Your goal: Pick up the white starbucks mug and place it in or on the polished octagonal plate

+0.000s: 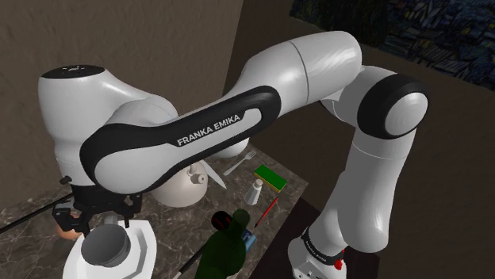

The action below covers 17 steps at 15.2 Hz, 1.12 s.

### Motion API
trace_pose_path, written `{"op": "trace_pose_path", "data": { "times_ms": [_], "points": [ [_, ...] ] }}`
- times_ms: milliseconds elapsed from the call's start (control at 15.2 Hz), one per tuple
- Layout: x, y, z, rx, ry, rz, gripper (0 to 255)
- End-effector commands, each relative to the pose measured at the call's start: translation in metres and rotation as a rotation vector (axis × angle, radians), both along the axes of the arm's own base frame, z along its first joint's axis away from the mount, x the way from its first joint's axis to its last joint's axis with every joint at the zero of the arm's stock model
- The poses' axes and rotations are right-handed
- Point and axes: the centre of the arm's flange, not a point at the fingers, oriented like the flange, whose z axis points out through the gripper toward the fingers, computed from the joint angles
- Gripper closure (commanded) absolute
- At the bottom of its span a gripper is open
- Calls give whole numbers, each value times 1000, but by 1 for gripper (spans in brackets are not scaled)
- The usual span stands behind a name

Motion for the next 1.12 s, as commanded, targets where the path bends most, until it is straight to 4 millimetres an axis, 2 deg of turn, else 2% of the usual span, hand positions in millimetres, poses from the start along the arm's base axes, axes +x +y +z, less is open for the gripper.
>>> {"op": "trace_pose_path", "data": {
  "times_ms": [0, 330, 396, 726, 990, 1056],
  "points": [
    [-1, 0, -5, -3, 4, 1, 255],
    [-1, 0, -5, -3, 4, 1, 255],
    [-1, -1, -5, -3, 4, 1, 0],
    [-1, 0, -5, -3, 4, 1, 0],
    [5, -2, 44, -3, 4, 1, 0],
    [5, -2, 44, -3, 4, 1, 0]
  ]
}}
